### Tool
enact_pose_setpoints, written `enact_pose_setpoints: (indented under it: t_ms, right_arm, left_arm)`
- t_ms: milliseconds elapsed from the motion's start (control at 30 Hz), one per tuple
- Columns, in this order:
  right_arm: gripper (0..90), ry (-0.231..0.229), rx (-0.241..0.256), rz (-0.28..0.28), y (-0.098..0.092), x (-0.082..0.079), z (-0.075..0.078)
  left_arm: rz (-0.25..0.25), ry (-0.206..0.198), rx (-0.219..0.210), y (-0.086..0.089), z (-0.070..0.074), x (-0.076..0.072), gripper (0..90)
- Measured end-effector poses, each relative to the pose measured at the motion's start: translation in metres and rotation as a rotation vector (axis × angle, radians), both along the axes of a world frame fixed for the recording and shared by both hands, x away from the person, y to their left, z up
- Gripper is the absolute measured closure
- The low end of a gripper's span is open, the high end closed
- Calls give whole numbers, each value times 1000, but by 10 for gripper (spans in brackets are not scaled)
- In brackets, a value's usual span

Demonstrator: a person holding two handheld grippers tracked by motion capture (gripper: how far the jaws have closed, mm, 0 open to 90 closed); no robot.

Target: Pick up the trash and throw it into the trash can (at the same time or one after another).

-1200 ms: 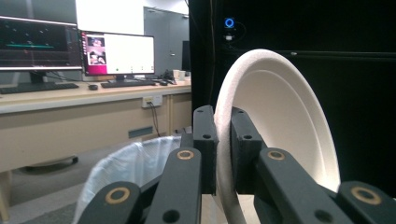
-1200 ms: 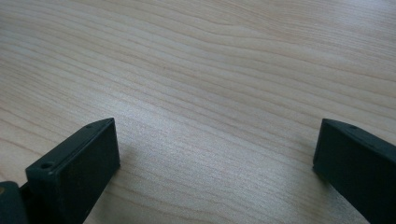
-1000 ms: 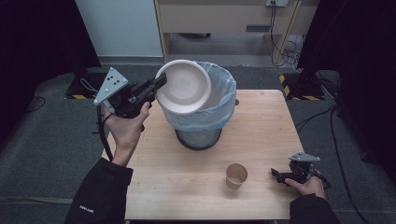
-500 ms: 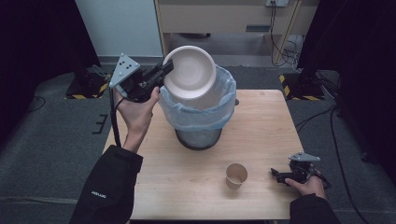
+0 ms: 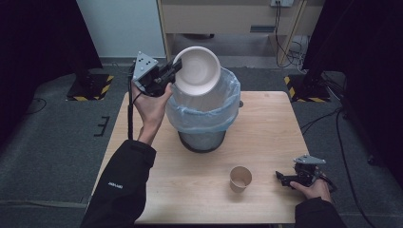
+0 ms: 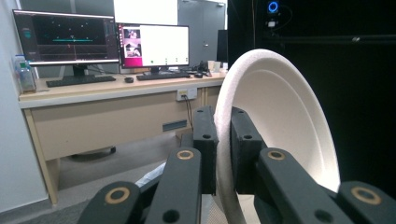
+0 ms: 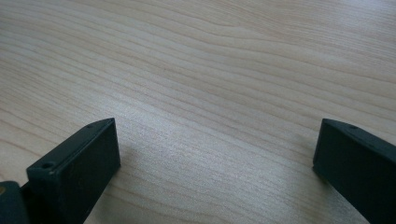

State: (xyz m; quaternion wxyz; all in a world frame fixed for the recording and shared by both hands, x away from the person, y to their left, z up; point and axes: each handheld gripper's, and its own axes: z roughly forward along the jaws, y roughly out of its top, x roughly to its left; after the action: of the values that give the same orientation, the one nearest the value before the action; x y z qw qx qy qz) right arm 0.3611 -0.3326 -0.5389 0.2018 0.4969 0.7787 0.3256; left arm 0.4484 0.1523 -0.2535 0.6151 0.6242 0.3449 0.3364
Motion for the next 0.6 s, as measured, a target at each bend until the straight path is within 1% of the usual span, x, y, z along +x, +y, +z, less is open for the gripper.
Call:
enact_pose_setpoints:
  t_ms: [133, 167, 200, 233, 300, 333, 433, 500, 533, 600]
  right_arm:
    - [8, -1, -1, 1, 0, 0, 0]
    - [8, -1, -1, 1, 0, 0, 0]
    - [8, -4, -3, 3, 0, 0, 0]
    - [8, -3, -1, 2, 0, 0, 0]
    - [8, -4, -2, 3, 0, 0, 0]
    - [8, -3, -2, 3, 0, 0, 0]
    - [8, 0, 1, 1, 0, 0, 0]
    - [8, -2, -1, 2, 0, 0, 0]
    - [8, 0, -4, 4, 0, 0, 0]
    - [8, -2, -4, 5, 0, 0, 0]
  left_arm:
    - [17, 26, 8, -3, -7, 8, 824]
    - [17, 26, 8, -3, -7, 8, 821]
    - [13, 40, 3, -4, -9, 11, 821]
    - [2, 64, -5, -4, -13, 15, 788]
    - [2, 69, -2, -4, -14, 16, 720]
    - [2, 65, -2, -3, -15, 15, 720]
    - [1, 68, -23, 2, -17, 10, 639]
    - [-12, 70, -50, 6, -17, 5, 579]
    - [-21, 76, -54, 8, -17, -2, 530]
    - [-40, 68, -59, 12, -18, -12, 499]
